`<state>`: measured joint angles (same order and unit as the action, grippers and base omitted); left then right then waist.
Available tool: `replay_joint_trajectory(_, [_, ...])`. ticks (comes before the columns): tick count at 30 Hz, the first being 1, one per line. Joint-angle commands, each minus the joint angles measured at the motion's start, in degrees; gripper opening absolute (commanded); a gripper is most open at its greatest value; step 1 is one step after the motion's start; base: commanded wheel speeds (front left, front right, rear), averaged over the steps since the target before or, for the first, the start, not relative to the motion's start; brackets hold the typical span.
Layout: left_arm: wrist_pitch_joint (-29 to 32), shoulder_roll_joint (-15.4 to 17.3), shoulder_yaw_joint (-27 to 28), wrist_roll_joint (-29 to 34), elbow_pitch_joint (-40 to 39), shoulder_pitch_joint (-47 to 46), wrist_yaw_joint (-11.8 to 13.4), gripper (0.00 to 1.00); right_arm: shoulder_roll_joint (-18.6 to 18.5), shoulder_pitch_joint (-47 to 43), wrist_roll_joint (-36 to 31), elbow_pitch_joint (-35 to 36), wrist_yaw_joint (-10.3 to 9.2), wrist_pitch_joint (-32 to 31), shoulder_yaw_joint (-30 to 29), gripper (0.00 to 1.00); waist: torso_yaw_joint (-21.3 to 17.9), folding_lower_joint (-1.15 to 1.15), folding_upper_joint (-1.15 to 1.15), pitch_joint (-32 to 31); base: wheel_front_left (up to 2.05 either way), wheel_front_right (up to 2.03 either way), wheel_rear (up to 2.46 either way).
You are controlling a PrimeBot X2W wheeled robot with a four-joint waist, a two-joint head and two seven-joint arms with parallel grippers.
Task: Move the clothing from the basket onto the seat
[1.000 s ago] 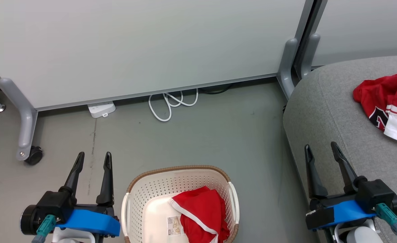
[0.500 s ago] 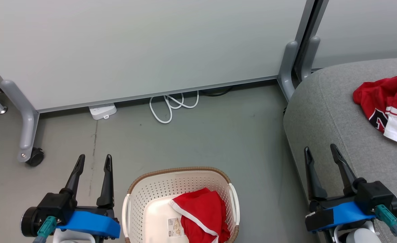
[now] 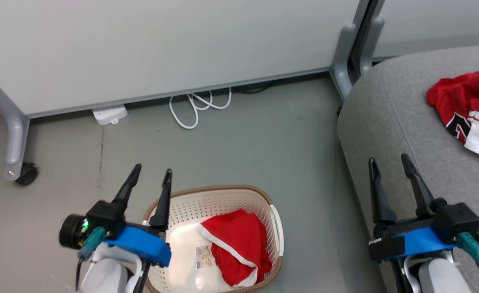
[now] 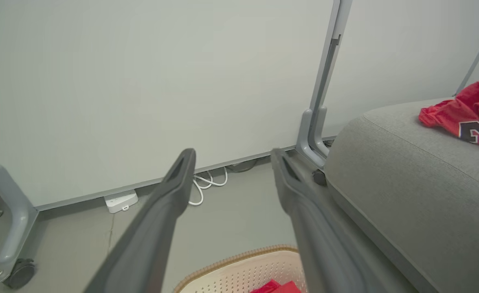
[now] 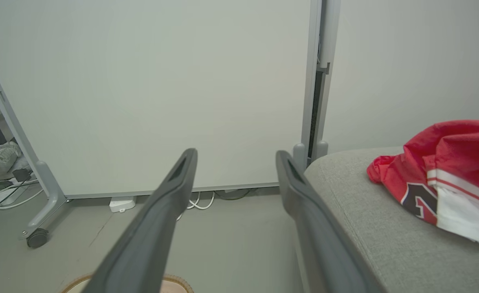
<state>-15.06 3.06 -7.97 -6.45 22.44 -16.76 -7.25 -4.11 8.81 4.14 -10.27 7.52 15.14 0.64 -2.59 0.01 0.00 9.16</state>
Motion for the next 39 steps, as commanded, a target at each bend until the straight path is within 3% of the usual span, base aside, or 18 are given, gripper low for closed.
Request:
replay_joint_trajectory(1, [-0.17, 0.63, -1.63, 0.24, 2.25, -2.54, -0.24, 1.0, 0.18, 1.53, -0.14, 0.61, -0.06, 0.02, -0.12, 1.0, -1.41, -0.01, 0.0, 2.71, 0.0, 0.0, 0.0])
replay_joint_trajectory(14, [-0.17, 4.15, -17.82, -4.63, 20.72, -18.38, -0.25, 1.0, 0.82, 9.67, -0.18, 3.44, -0.06, 0.02, 0.71, 1.0, -6.81, -0.01, 0.0, 16.7, 0.0, 0.0, 0.0])
replay_joint_trajectory(27, [0.06, 5.87, -32.7, -9.75, 36.98, -29.13, -0.21, 1.0, 1.2, 14.9, -0.29, 5.48, -0.06, 0.02, 0.41, 1.0, -9.7, -0.01, 0.0, 27.78, 0.0, 0.0, 0.0])
replay_joint_trajectory(39, [5.01, 6.88, -44.46, -15.86, 44.36, -35.84, -0.2, 1.0, 1.32, 18.43, 0.07, 7.97, -0.06, 0.01, 0.85, 1.0, -11.31, -0.01, 0.0, 37.81, 0.0, 0.0, 0.0])
